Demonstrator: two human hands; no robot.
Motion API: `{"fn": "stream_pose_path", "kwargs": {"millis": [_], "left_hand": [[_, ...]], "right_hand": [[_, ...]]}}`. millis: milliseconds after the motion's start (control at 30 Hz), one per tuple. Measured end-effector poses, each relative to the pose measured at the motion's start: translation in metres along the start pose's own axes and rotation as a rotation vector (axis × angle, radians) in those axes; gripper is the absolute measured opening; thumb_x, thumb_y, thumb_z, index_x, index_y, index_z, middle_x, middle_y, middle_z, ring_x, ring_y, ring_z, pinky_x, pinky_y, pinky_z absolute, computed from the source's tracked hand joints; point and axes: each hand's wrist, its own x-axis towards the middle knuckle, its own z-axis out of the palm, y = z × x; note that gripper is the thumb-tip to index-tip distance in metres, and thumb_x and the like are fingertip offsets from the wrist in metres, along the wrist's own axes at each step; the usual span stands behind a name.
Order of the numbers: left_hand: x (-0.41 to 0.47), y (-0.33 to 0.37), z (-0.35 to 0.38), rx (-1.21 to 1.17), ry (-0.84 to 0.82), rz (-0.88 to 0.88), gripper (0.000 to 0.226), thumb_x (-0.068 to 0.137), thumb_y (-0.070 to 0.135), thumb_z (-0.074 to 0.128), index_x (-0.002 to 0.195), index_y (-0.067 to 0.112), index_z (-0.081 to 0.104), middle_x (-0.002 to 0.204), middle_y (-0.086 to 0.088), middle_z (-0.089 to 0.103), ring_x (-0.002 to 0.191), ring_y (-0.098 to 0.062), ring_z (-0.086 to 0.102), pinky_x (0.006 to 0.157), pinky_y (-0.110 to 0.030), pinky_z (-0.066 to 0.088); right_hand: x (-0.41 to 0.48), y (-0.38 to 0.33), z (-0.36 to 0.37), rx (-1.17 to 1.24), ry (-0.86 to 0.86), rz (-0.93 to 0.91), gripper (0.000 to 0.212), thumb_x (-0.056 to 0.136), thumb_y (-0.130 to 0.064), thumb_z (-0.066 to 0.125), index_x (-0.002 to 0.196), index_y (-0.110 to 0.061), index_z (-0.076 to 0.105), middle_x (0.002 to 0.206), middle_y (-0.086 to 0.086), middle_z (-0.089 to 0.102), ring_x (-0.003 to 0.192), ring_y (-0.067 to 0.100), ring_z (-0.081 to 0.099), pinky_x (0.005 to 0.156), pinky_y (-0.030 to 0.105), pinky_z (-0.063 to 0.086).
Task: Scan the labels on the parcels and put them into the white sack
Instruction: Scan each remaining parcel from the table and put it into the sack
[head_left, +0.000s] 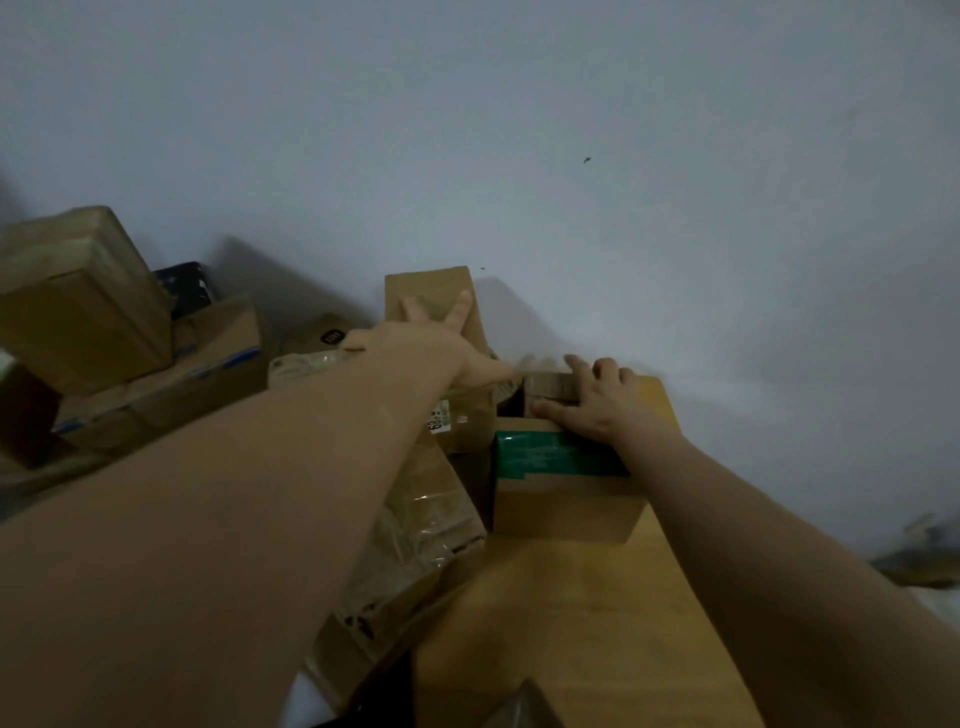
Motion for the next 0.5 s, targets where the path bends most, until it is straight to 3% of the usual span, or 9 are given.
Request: {"fn": "stream_pose_path", "kwargs": {"millis": [100,333,500], "left_hand": [[-0.018,-0.01,0.006,0.076,0.052,0.049,0.102,0.07,0.087,0.038,0.143,0.051,-0.023,0.16,-0.005,-0.016,0.141,-0.048,0.016,0.108,-0.064,0.023],[-0.082,-0.032,0.026,0.054,0.059,0.108,0.103,0.074,0.08,0.049,0.145,0.049,-0.018,0.161,-0.003,-0.012,0.141,-0.046,0.017,0.108,-0.064,0.022],[-0.117,-0.04,0.038,-0.03,0.129,0.116,0.113,0.069,0.078,0.054,0.149,0.04,-0.017,0.156,-0.023,0.011,0.137,-0.045,0.026,0.107,-0.061,0.024]], "right_hand": [[-0.024,-0.003,0.013,0.035,-0.022,0.04,0.083,0.08,-0.079,0.042,0.149,-0.037,0.022,0.152,0.007,0.011,0.143,0.037,0.001,0.11,0.062,0.025],[-0.098,-0.004,0.026,0.067,-0.063,0.0,0.074,0.083,-0.074,0.045,0.146,-0.041,0.025,0.153,0.002,0.01,0.142,0.032,-0.002,0.111,0.058,0.024],[-0.151,-0.005,0.038,0.168,-0.157,0.026,0.061,0.092,-0.066,0.037,0.148,-0.045,0.024,0.159,-0.001,0.007,0.147,0.026,-0.009,0.114,0.059,0.011]]}}
